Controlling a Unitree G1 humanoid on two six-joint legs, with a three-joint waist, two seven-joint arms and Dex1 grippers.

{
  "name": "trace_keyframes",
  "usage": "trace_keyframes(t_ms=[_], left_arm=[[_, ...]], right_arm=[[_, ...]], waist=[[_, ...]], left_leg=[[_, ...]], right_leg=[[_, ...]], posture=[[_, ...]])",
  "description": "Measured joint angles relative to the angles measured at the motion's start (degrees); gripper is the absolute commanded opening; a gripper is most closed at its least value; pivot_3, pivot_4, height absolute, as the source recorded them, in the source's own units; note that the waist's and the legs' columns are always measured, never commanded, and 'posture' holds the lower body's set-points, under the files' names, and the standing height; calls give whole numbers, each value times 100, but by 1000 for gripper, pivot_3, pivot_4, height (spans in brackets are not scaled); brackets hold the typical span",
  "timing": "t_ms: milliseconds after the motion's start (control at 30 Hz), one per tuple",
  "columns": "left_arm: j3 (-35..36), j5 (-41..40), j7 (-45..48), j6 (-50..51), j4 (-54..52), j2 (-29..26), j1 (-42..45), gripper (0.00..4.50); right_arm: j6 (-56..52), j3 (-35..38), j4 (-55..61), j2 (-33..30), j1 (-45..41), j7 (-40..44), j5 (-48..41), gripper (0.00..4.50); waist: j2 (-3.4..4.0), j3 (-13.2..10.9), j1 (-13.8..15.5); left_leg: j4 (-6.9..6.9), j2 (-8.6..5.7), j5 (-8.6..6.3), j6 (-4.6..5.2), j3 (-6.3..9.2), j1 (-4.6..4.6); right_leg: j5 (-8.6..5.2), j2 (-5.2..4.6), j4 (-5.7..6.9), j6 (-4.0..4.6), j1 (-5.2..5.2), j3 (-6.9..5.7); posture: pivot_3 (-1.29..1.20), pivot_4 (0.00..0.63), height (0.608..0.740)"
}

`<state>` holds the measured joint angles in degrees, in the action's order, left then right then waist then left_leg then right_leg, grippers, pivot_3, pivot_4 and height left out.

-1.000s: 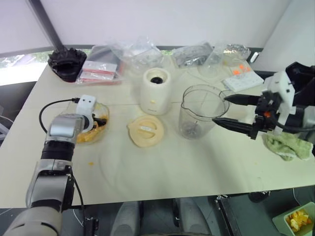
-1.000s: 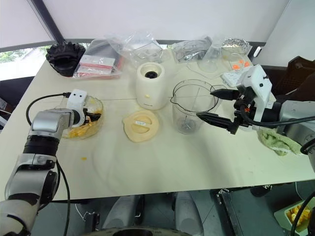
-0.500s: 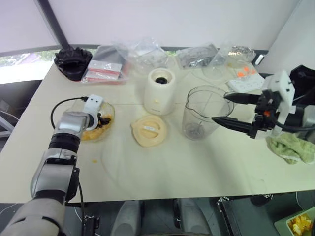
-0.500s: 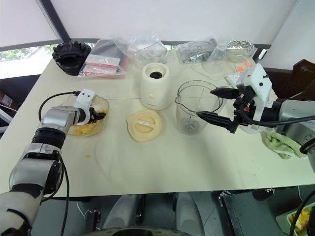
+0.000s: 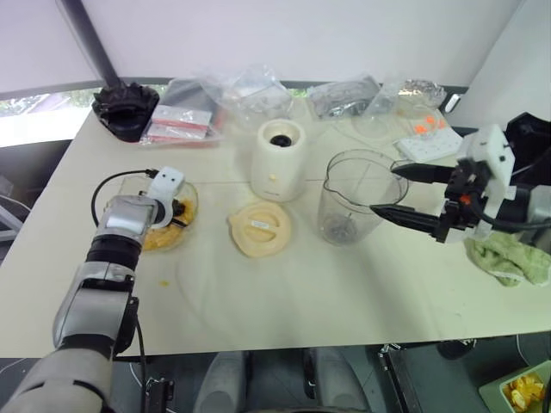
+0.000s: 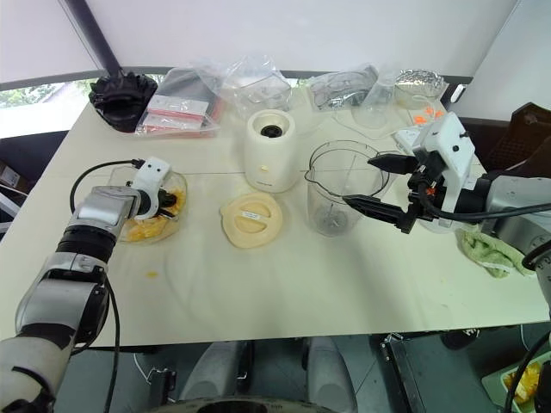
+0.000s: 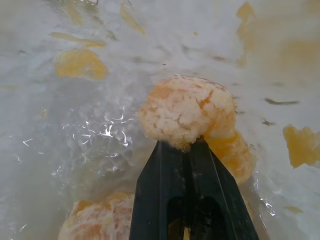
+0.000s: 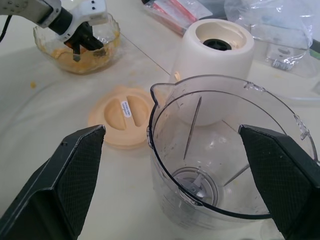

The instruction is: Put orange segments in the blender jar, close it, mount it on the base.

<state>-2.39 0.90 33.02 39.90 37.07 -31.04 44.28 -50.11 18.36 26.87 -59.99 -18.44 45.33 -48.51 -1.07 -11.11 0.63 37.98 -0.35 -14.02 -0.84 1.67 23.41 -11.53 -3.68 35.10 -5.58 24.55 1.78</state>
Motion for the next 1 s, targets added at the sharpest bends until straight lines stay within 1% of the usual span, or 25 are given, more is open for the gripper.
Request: trace_keyframes(t_ms=[33, 167, 267, 333, 467, 600, 667, 733, 833, 900, 1000], left_arm=[[86, -51, -11, 78, -116, -6, -58, 45], [984, -685, -109, 708, -1585, -27, -681, 45], [1514, -1090, -201, 1170, -2591, -37, -956, 45], [1760, -1300, -301, 1408, -3083, -45, -1051, 45], [2206, -1645, -534, 1869, -3682, -18, -1222, 45], [2299, -1793, -644, 2003, -3995, -22, -1273, 45], [2139, -1776, -708, 2050, -4002, -65, -1285, 45], [1783, -1662, -758, 2052, -3921, -147, -1298, 45], [1150, -1435, -770, 2037, -3667, -321, -1284, 924], [783, -1318, -674, 1956, -3522, -508, -1266, 1897], [492, -1195, -599, 1916, -3343, -673, -1092, 3466]], right_arm=[[2, -1, -2, 2, -3, 5, 4, 4500], [52, -26, -33, 12, -29, 67, 93, 4500], [76, -104, -100, 17, -66, 136, 146, 4500], [107, -184, -145, 26, -89, 186, 210, 4500], [189, -250, -254, 32, -208, 276, 278, 4500], [224, -327, -306, 33, -252, 356, 336, 4500], [232, -374, -324, 35, -264, 373, 346, 4500], [240, -392, -338, 39, -280, 389, 358, 4500], [241, -394, -339, 41, -286, 392, 380, 4500], [241, -395, -338, 41, -286, 399, 382, 4500], [241, -394, -338, 43, -284, 401, 385, 4500]], waist=[[0, 0, -2], [-6, -5, -5], [-6, -5, -1], [-6, -5, 3], [-6, -5, -11], [-6, -5, -5], [-6, -5, 0], [-6, -5, 0], [-6, -5, -7], [-6, -5, -12], [-6, -6, -21]], left_leg=[[0, 1, 0, 0, 0, 1], [-1, 5, 0, 0, 3, 5], [-1, 6, 0, 0, 4, 3], [-1, 6, 0, 0, 3, 2], [0, 6, 0, 0, 2, 2], [0, 5, 0, 0, 3, 1], [0, 2, 0, 0, 3, 1], [0, 1, 0, 0, 2, 1], [0, -2, 0, 0, 2, 2], [-1, -1, 0, 0, 2, 2], [-2, 7, 0, 0, 3, 2]], right_leg=[[0, 0, 0, 0, 2, 0], [1, 1, 2, 0, 7, -2], [0, 2, 3, 0, 6, -5], [0, 4, 4, 1, 6, -6], [0, 7, 3, 0, 6, -6], [0, 11, 4, 1, 6, -8], [0, 11, 4, 1, 5, -8], [0, 11, 3, 1, 4, -8], [0, 12, 3, 1, 5, -8], [0, 12, 3, 2, 7, -8], [-1, 12, 3, 2, 7, -8]], posture=[[0, 150, 740], [0, 150, 740], [0, 150, 740], [0, 150, 740], [0, 150, 740], [0, 150, 740], [0, 150, 740], [0, 150, 740], [0, 150, 740], [0, 150, 740], [0, 150, 740]])
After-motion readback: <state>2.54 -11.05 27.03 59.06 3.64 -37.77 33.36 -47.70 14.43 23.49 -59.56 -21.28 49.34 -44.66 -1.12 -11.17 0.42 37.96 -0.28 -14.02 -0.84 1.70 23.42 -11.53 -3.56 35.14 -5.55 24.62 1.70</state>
